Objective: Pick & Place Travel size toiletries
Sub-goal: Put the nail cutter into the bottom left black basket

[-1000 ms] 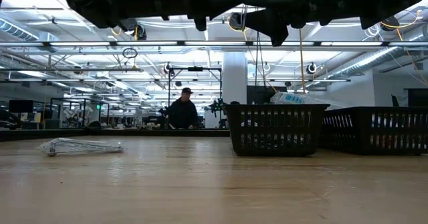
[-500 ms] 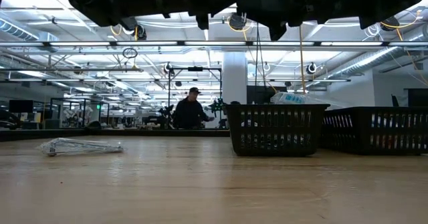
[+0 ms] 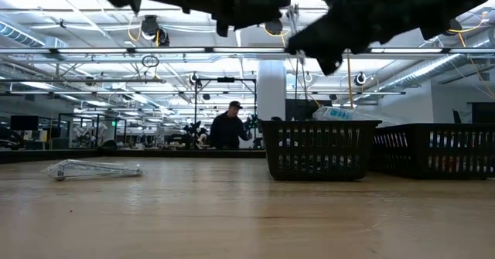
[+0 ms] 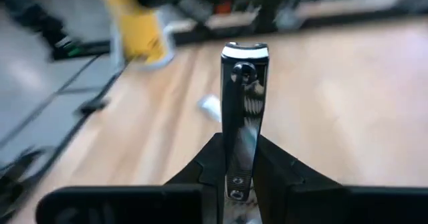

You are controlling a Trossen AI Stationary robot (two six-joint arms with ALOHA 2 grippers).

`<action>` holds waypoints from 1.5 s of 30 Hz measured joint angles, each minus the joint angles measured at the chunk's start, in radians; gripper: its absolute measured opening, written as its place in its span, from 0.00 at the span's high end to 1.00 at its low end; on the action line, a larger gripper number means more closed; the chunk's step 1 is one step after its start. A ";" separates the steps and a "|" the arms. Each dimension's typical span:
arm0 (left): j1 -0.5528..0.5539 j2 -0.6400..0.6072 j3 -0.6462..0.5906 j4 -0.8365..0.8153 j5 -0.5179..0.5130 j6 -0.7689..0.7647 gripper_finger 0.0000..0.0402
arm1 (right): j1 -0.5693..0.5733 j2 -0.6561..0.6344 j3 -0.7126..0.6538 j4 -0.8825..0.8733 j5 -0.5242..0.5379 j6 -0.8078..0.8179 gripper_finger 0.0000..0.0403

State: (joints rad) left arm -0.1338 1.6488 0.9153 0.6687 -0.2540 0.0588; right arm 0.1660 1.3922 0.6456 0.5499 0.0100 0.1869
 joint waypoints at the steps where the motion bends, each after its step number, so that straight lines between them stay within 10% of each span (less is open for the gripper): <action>1: -0.003 -0.004 0.018 -0.056 -0.037 0.013 0.52 | 0.005 0.000 0.000 -0.029 -0.029 0.029 0.90; 8: -0.004 -0.072 0.066 -0.358 -0.251 -0.017 0.34 | 0.099 0.000 -0.001 -0.160 -0.048 0.122 0.90; 16: 0.000 -0.111 0.064 -0.847 -0.313 -0.403 0.33 | 0.138 0.041 0.000 -0.176 0.041 0.120 0.90; 27: -0.044 -0.111 0.064 -1.183 -0.116 -0.666 0.45 | 0.106 0.151 0.000 -0.125 0.041 0.171 0.83; 45: -0.175 -0.104 0.064 -1.204 0.117 -0.795 0.50 | 0.104 0.081 0.000 -0.043 0.039 0.072 0.49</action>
State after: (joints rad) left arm -0.3084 1.5450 0.9794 -0.5351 -0.1371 -0.7364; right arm 0.2699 1.4732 0.6456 0.5066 0.0491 0.2589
